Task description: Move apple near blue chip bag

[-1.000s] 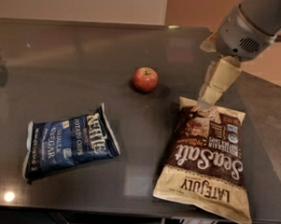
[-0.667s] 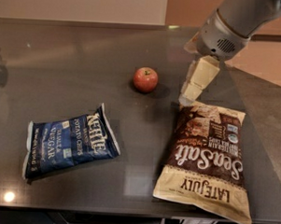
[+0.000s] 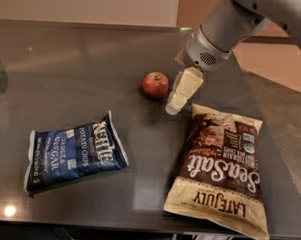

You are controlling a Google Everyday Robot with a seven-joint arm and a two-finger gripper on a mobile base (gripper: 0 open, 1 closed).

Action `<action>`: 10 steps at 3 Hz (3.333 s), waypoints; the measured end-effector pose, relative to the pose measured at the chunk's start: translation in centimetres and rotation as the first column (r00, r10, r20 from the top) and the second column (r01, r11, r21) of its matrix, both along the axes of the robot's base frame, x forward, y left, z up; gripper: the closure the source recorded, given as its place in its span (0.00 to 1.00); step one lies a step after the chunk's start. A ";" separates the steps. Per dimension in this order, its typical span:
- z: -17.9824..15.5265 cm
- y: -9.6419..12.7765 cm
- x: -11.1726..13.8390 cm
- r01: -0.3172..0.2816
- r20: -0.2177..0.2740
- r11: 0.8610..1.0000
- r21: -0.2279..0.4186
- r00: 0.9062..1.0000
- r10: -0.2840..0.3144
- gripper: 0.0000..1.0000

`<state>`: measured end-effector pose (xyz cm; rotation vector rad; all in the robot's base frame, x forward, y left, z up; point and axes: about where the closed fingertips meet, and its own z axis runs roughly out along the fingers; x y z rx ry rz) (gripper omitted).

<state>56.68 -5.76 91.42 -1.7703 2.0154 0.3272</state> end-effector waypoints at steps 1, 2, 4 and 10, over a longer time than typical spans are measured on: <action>-1.7 2.0 1.3 -0.002 -0.014 1.000 0.011 1.000 0.002 0.00; -3.0 3.4 2.3 -0.004 -0.025 1.000 0.012 1.000 0.004 0.00; -4.8 4.5 4.4 -0.002 -0.032 1.000 -0.012 0.999 0.002 0.00; -2.8 3.2 0.0 -0.133 -0.039 0.991 0.003 0.990 0.133 1.00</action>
Offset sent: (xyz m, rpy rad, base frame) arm 0.0359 0.0487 -0.0442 0.0123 0.0345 0.0021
